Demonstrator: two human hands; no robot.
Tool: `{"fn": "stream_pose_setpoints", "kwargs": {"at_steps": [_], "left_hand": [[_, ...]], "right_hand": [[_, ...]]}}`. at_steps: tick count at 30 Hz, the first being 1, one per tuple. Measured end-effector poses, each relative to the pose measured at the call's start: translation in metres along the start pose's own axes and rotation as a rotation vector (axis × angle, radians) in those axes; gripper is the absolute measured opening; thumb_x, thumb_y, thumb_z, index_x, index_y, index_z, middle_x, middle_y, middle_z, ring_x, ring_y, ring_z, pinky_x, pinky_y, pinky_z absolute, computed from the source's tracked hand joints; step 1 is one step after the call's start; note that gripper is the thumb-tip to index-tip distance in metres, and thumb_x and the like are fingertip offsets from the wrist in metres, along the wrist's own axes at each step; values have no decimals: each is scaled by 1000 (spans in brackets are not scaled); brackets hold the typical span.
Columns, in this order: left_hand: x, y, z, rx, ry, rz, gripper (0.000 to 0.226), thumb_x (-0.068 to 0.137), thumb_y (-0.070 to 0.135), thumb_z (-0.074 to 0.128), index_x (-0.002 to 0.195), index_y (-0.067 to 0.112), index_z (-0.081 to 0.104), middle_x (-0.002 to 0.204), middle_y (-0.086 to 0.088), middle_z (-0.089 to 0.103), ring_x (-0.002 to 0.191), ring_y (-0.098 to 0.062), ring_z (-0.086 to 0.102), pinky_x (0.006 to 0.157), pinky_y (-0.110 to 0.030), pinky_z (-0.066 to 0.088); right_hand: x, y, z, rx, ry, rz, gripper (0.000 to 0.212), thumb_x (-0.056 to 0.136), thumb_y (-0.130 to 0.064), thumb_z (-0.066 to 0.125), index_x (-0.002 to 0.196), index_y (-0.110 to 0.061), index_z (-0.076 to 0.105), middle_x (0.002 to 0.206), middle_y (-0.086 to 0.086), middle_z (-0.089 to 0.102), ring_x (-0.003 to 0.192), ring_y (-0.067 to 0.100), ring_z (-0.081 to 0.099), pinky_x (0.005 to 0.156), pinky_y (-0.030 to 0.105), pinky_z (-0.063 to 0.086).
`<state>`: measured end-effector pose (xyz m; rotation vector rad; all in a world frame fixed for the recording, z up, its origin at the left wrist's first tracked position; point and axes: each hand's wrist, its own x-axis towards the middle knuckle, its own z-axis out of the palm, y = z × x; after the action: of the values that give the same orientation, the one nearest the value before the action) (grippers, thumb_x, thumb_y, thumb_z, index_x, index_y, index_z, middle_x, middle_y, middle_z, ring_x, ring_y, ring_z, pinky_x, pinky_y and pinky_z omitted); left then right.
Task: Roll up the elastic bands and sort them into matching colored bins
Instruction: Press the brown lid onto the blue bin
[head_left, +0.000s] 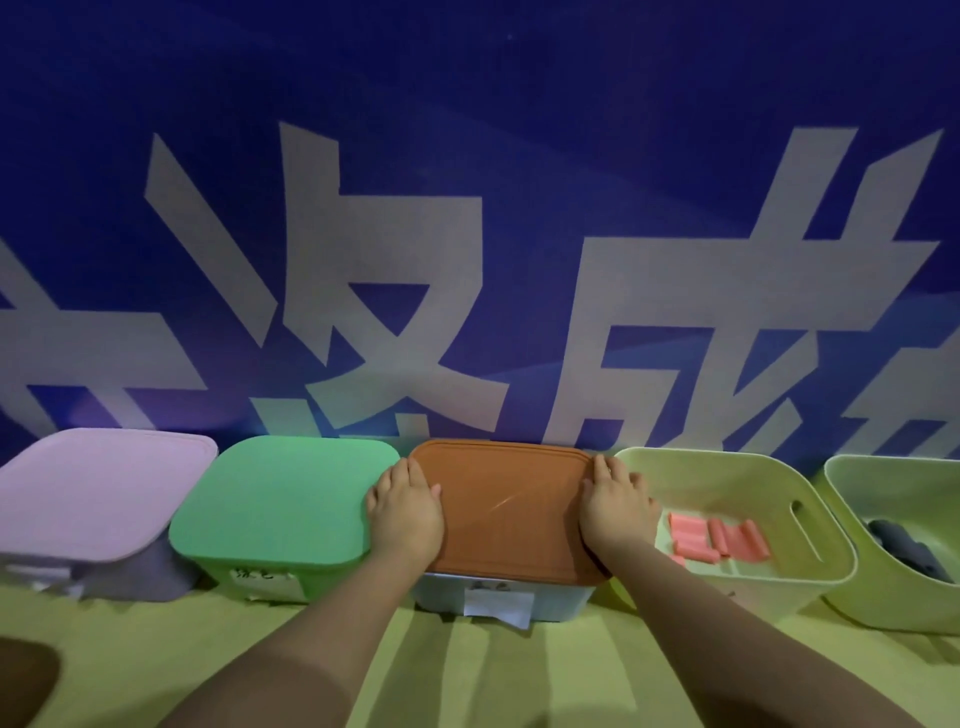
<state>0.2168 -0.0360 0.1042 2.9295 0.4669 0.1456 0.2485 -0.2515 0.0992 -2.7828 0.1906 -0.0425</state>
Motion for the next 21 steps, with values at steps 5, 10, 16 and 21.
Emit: {"fn": "stream_pose_setpoints", "kwargs": {"at_steps": [5,10,16,21], "left_hand": [[0,1,-1,10,16,4,51,98,35,29,142,9,24,147,-5,31,135,-21,27,108,-36,24],[1,0,1,7,6,2,53,99,35,27,144,9,21,150,-5,27,137,-20,25,111,-37,20],[-4,3,-1,42,3,-10,52,98,36,29,143,10,24,146,-4,32,134,-20,29,108,-36,24],[-7,0,-4,78,17,0,48,96,39,30,136,13,33,137,-3,41,127,-18,34,102,-36,28]], "right_hand": [[-1,1,-1,-77,13,-99,47,96,-23,26,142,-29,29,148,-8,32,134,24,26,105,42,24],[0,0,0,-147,7,-102,44,98,-37,24,141,-32,33,149,-11,32,137,22,25,110,43,19],[0,4,-2,-124,2,-106,44,97,-39,26,140,-33,34,147,-10,34,134,20,29,108,41,22],[-2,5,-2,-136,-1,-125,44,98,-39,26,140,-32,33,147,-10,34,134,20,29,108,40,23]]}}
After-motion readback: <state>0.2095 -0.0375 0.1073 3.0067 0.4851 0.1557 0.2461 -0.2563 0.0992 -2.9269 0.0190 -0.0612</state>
